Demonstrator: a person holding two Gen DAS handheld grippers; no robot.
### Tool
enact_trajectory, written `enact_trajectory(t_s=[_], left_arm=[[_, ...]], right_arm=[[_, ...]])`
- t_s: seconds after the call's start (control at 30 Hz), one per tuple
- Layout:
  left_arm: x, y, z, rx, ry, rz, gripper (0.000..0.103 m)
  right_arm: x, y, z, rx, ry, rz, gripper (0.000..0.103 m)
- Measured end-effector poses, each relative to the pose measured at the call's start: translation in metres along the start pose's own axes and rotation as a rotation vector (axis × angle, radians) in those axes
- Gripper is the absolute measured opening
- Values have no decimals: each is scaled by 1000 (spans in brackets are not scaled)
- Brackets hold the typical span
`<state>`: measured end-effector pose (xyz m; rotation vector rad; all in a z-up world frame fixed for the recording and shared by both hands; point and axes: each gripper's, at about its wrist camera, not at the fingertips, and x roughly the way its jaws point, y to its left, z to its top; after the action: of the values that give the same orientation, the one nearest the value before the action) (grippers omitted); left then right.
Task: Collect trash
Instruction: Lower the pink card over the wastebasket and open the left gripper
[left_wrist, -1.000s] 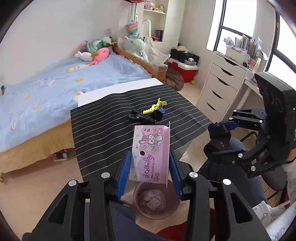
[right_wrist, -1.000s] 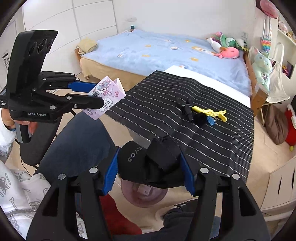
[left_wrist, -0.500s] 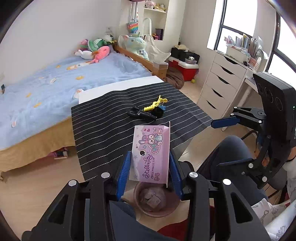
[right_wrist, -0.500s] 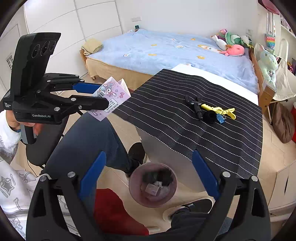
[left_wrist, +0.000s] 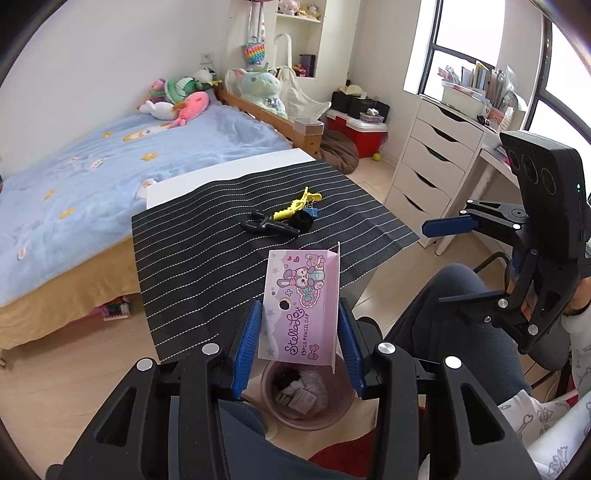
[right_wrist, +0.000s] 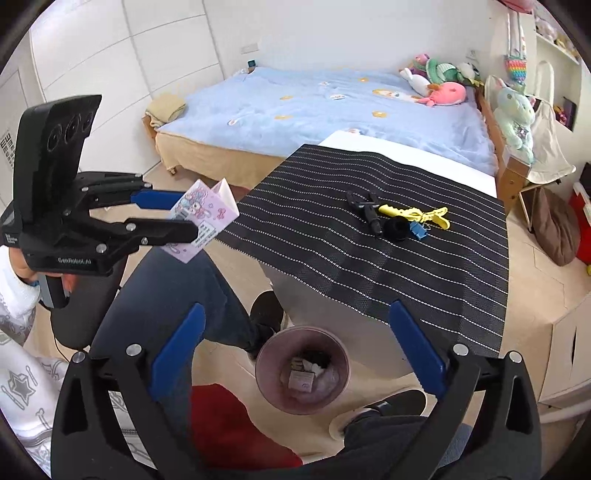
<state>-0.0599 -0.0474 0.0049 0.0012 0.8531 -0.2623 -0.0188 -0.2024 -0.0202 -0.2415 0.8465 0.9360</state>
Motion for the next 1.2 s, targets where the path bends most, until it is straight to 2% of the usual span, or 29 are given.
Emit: enact_trajectory(t_s=[0.27, 0.77, 0.83, 0.93, 1.0, 1.13, 1.2], left_arm=[[4, -10, 0, 32, 14, -25, 41], [9, -27, 0, 88, 49, -54, 44], [11, -28, 0, 87, 55, -65, 48], [14, -28, 0, 86, 63, -71, 62], [15, -27, 0, 79, 57, -79, 83], [15, -27, 1, 67, 43, -82, 86], [14, -25, 0, 61, 35, -73, 91]], right_arm=[[-12, -4, -1, 8, -20, -90, 98], [-29, -25, -5, 81, -54, -138, 98], [-31, -27, -6, 89, -60, -141, 98], [-33, -31, -7, 103, -66, -143, 98], [-34, -33, -8, 110, -67, -144, 98], [-33, -33, -8, 110, -66, -140, 98], [-32, -32, -8, 107, -65, -132, 98]])
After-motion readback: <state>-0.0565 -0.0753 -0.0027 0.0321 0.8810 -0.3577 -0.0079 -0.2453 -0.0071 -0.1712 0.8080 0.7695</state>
